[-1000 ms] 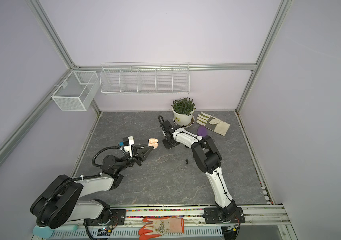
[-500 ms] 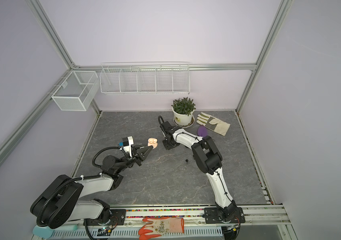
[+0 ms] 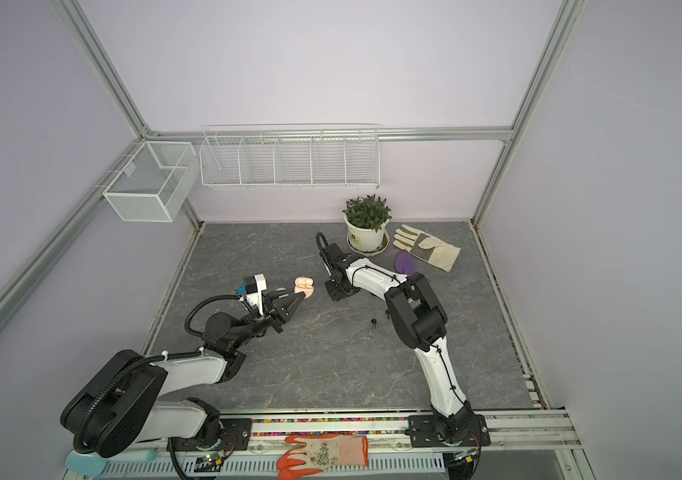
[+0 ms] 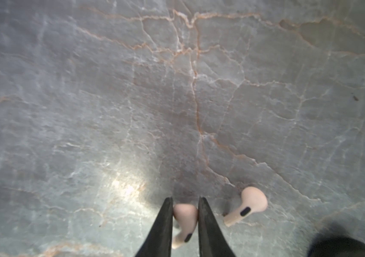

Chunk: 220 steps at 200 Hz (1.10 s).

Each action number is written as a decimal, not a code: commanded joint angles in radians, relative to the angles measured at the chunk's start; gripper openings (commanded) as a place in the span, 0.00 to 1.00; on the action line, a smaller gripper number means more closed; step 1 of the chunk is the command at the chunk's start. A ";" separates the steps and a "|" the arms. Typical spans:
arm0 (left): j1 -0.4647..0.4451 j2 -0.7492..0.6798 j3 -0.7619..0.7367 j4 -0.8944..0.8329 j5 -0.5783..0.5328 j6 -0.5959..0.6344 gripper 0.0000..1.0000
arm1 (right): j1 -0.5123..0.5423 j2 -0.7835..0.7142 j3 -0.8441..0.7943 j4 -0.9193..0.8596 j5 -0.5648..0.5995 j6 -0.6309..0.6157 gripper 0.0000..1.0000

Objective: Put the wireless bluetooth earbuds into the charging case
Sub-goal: 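Lift the earbud with the right gripper toward the open pink case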

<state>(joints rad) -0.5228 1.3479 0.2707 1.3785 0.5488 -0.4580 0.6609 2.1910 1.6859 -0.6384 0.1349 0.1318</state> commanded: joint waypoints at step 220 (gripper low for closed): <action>-0.002 0.013 0.178 0.039 -0.099 0.134 0.00 | 0.120 -0.595 -0.006 -0.047 0.120 -0.008 0.21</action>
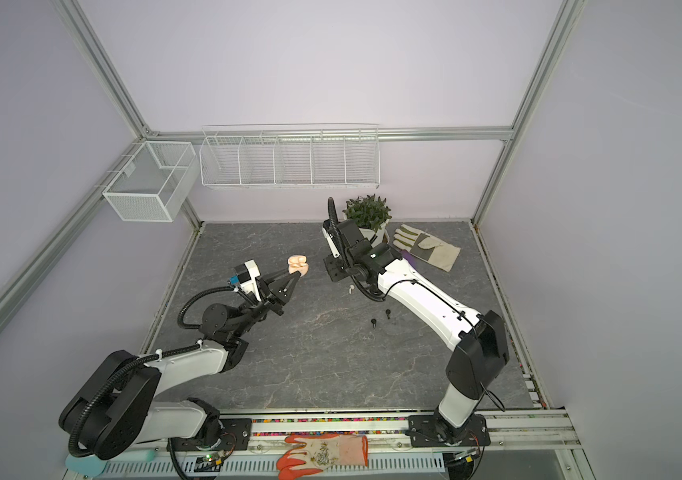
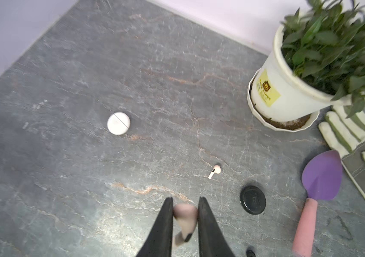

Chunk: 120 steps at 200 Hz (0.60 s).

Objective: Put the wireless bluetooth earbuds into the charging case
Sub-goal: 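Lift the earbud with the right gripper toward the open pink case, then lower the held earbud into the pink case in the left gripper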

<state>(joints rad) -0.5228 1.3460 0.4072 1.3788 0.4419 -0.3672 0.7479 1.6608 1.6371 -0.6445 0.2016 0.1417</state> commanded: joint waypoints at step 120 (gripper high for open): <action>-0.003 0.015 0.067 0.039 0.057 0.037 0.00 | 0.199 -0.133 0.127 0.062 0.050 -0.066 0.19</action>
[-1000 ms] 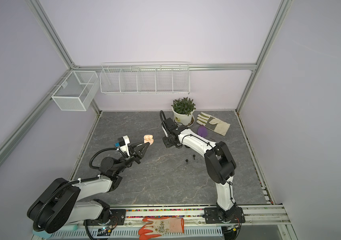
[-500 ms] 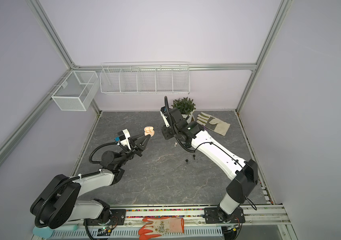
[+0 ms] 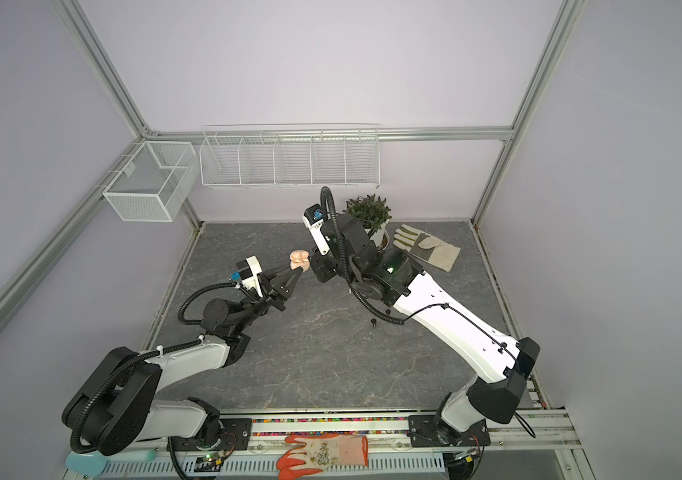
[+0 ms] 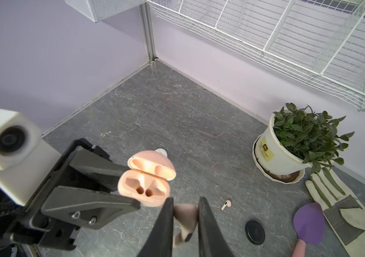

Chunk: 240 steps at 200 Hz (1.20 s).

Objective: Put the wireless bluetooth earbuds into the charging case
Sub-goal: 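Lower the held earbud into the pink case in the left gripper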

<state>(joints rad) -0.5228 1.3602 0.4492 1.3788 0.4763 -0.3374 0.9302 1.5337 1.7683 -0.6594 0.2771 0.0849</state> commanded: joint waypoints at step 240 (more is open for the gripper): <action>-0.004 -0.033 0.020 0.038 0.023 -0.014 0.00 | 0.022 0.027 -0.133 0.268 -0.098 0.070 0.17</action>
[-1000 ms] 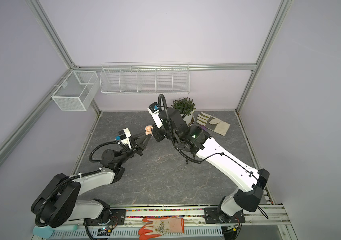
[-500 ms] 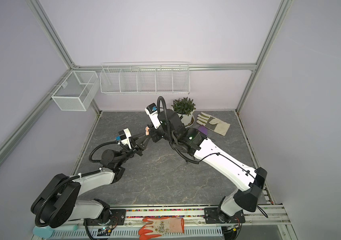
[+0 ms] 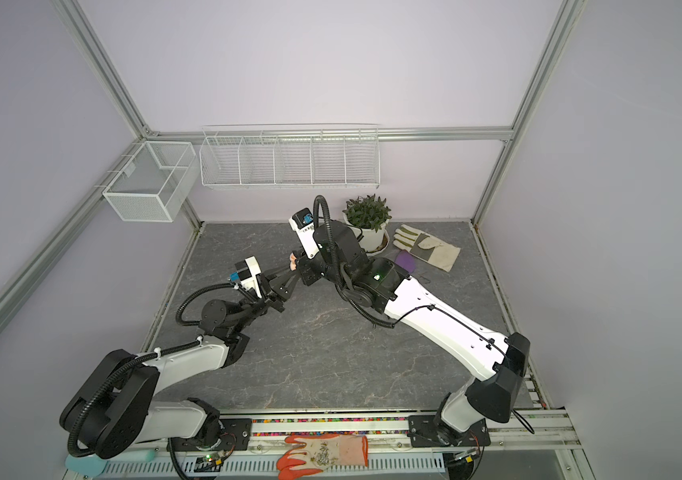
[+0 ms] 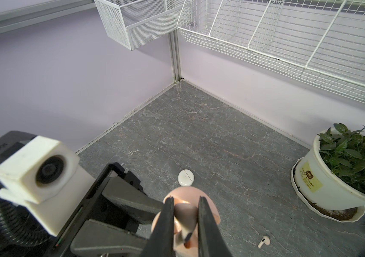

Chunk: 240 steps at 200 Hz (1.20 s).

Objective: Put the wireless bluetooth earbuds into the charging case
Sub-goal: 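Lower the held earbud into the pink case in the left gripper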

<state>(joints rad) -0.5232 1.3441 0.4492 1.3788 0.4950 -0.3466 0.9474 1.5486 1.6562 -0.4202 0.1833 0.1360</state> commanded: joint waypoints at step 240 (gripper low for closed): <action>-0.003 -0.058 0.003 0.039 -0.031 -0.009 0.00 | 0.027 -0.023 -0.080 0.060 0.064 -0.012 0.16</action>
<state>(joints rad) -0.5236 1.3170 0.4488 1.3586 0.4679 -0.3546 0.9672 1.5539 1.6062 -0.3492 0.2272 0.1364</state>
